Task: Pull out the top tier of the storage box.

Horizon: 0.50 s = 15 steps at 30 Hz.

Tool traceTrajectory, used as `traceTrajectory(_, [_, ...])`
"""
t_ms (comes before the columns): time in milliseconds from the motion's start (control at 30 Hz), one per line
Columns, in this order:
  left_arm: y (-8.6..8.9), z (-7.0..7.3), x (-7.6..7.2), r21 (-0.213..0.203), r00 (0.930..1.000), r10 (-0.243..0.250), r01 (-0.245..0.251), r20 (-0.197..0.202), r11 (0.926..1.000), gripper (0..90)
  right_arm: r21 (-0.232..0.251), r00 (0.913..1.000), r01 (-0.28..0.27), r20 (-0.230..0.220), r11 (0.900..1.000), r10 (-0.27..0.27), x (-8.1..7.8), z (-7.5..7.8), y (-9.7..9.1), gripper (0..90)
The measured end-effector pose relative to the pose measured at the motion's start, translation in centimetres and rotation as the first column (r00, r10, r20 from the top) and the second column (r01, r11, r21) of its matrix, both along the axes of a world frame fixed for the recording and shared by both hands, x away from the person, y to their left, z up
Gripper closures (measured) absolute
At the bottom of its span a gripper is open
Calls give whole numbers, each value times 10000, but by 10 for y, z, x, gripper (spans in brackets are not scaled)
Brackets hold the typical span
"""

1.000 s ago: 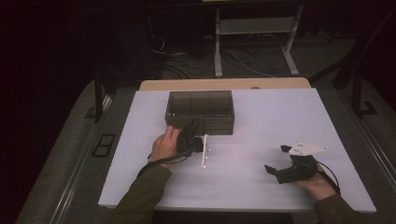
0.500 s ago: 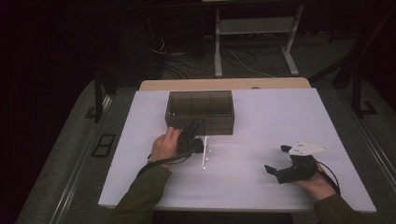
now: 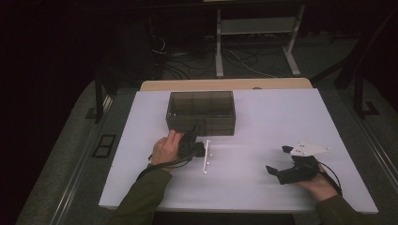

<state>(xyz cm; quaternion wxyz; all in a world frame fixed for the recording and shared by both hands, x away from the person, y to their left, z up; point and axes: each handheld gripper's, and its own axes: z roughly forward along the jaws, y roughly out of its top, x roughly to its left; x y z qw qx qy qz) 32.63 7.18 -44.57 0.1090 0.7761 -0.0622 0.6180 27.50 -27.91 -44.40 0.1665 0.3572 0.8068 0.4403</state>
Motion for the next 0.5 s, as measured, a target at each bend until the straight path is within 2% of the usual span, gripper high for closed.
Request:
traceTrajectory(33, [-1, 0, -1, 62, 10000, 13, -13, 71, 10000, 890, -8, 10000, 10, 10, 10000, -10, 0, 0, 0, 6])
traceTrajectory(133, [-2, -1, -1, 250, 9995, 74, -82, 313, 9997, 806, -5, 10000, 16, 9, 10000, -16, 0, 0, -1, 5])
traceTrajectory(233, [-2, -3, 0, 319, 9989, 154, -168, 451, 9993, 774, 4, 10000, 2, 4, 10000, -2, 0, 0, 0, 5])
traceTrajectory(367, [-1, -4, 6, 438, 9976, 404, -428, 555, 9981, 763, -21, 10000, 3, 15, 10000, -3, 0, 0, 0, 6])
traceTrajectory(500, [-3, -7, 7, 506, 9964, 416, -454, 733, 9977, 761, -30, 10000, -17, 16, 10000, 17, 0, 0, 0, 5])
